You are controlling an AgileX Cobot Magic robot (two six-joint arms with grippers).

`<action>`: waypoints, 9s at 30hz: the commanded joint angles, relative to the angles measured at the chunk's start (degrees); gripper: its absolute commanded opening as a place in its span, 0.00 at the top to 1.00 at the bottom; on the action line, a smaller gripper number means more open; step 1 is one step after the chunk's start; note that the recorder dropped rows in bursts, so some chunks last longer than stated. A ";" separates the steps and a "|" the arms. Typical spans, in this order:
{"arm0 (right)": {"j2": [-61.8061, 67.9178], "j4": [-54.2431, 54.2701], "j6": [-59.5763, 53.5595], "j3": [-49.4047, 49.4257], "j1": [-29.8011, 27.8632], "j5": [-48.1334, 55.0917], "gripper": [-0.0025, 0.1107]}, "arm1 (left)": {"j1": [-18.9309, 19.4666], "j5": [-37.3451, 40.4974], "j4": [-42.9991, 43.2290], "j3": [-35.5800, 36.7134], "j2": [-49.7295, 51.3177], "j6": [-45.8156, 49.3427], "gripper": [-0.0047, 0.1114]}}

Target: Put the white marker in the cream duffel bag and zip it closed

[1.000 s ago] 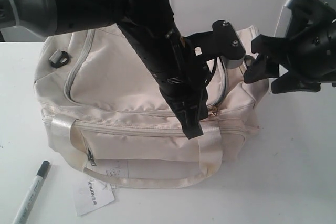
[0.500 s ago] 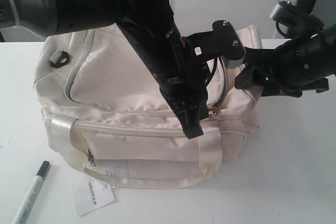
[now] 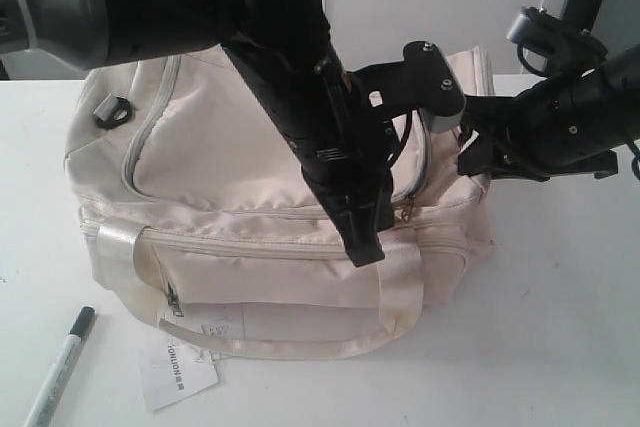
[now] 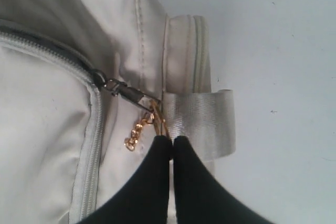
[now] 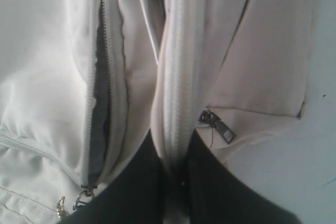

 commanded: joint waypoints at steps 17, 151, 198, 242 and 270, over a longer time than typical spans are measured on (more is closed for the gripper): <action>0.12 -0.42 -1.08 0.29 -0.03 -2.72 0.98 | -0.32 9.41 2.38 0.10 -0.64 -0.19 0.96; -6.59 8.32 1.82 -4.66 0.89 4.39 0.45 | -0.32 13.01 13.48 0.10 -6.91 -8.67 0.96; 2.71 4.81 -2.27 -4.66 5.63 -4.26 0.98 | -0.32 13.16 15.72 0.10 -7.88 -8.81 0.96; 2.56 2.90 -2.48 -4.66 5.63 -5.59 0.98 | 4.89 23.37 20.15 0.10 -7.97 -9.12 0.96; 2.56 2.78 -2.69 -4.66 5.63 -6.28 0.98 | 5.35 23.37 19.37 0.10 -7.97 -9.12 0.96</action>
